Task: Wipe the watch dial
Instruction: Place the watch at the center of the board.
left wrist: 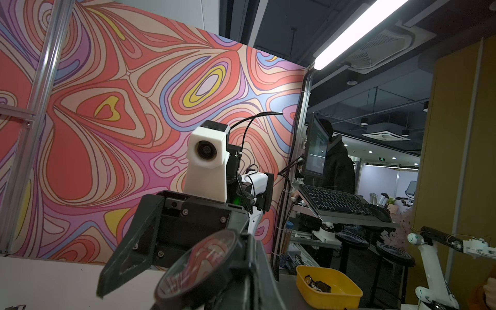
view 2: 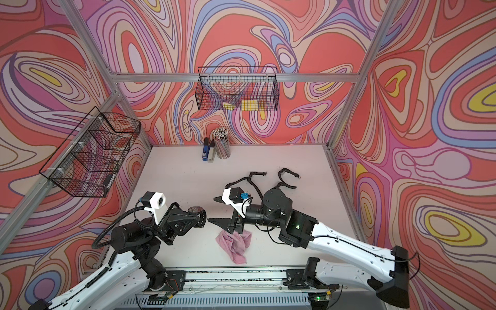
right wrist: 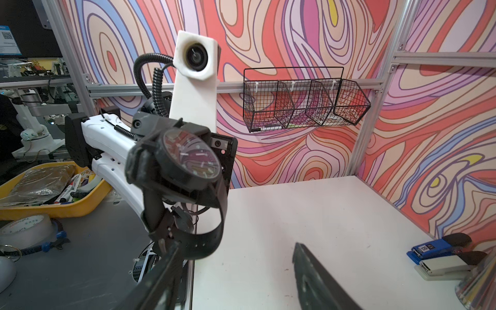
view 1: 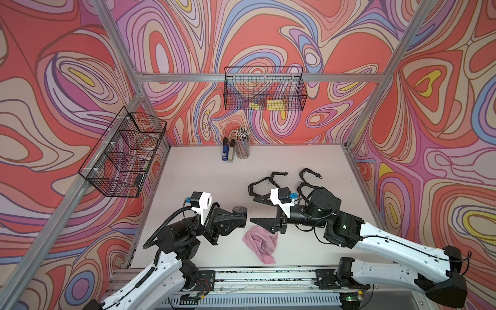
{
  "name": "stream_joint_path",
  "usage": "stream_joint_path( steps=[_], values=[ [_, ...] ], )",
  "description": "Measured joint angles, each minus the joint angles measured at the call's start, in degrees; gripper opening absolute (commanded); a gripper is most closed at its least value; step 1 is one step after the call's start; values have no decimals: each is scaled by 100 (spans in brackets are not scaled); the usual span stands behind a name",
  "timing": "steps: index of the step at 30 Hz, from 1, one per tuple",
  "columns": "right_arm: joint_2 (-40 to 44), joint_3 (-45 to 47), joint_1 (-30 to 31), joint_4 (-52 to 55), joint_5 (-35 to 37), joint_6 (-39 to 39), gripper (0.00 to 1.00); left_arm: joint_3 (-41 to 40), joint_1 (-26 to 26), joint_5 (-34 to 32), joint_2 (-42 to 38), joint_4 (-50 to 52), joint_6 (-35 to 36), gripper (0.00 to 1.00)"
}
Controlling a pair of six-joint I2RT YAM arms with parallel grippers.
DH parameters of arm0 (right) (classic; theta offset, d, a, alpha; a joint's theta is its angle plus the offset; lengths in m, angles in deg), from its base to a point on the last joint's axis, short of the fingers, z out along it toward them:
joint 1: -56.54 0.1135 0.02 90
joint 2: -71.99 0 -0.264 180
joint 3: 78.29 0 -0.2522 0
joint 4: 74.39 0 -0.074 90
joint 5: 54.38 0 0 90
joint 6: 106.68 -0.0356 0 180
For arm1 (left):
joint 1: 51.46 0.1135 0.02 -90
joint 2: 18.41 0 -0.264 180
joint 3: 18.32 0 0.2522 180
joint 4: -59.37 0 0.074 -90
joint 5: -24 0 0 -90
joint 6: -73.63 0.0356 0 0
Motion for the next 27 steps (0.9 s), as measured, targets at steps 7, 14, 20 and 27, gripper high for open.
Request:
stream_joint_path(
  steps=[7, 14, 20, 27],
  values=[
    [-457, -184, 0, -251, -269, -35, 56, 17, 0, 116, 133, -2, 7, 0],
    [-697, -267, 0, -511, -439, -81, 39, 90, 0, 188, 378, -140, -127, 0],
    [-695, -267, -2, -723, -420, -96, 13, 90, -4, 184, 332, -151, -127, 0],
    [-695, -262, 9, -909, -348, -105, 0, 87, -7, 146, 254, -146, -118, 17]
  ],
)
